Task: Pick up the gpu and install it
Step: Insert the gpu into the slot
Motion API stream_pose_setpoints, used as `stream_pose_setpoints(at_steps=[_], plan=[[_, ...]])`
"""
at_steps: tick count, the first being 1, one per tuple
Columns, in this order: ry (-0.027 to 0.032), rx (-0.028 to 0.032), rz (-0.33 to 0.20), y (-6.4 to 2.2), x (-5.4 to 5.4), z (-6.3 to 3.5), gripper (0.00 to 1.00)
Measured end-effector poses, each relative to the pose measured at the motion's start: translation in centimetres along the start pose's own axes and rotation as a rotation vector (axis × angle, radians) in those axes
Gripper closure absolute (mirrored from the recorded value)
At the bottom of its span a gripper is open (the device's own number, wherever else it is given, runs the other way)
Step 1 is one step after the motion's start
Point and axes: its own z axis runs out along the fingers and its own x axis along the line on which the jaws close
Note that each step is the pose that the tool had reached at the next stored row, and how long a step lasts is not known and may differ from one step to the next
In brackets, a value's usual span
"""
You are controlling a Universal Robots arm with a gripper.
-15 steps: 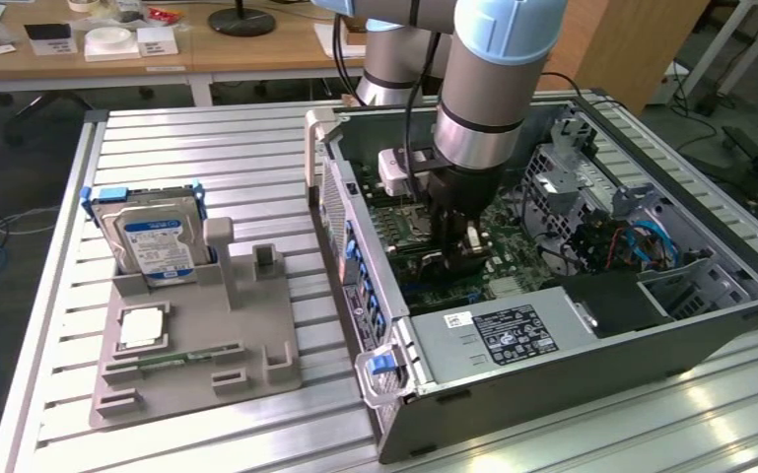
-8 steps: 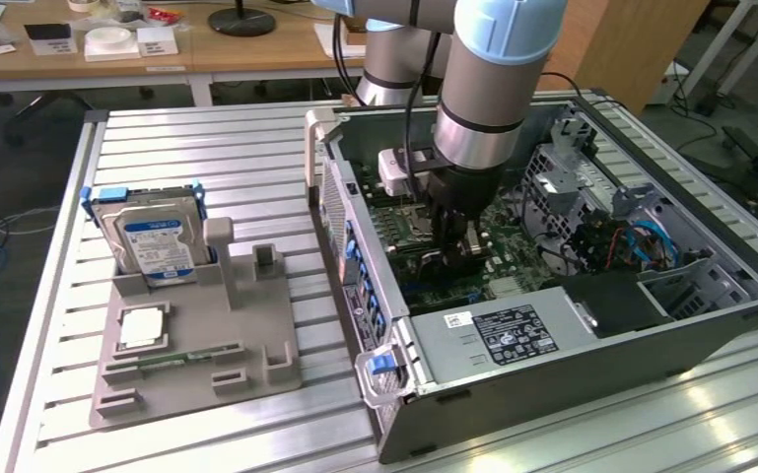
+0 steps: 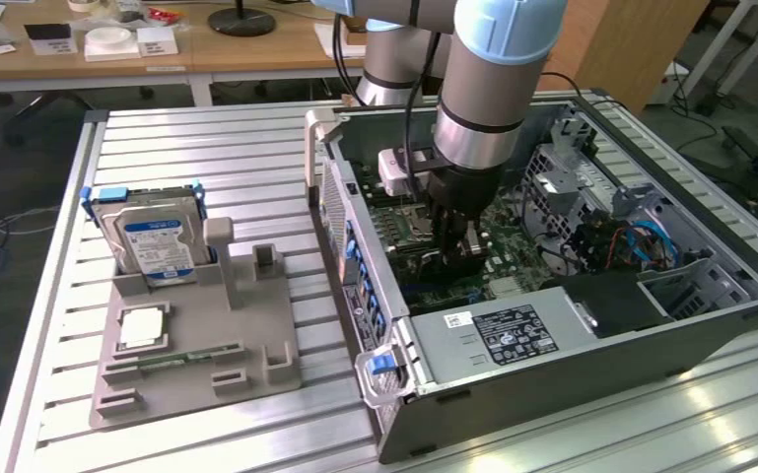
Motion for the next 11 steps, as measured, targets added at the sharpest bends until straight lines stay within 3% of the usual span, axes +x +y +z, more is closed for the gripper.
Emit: stream_pose_setpoints(at_steps=[11], plan=[[0.0001,0.0,0.0,0.0,0.0,0.06,0.69]])
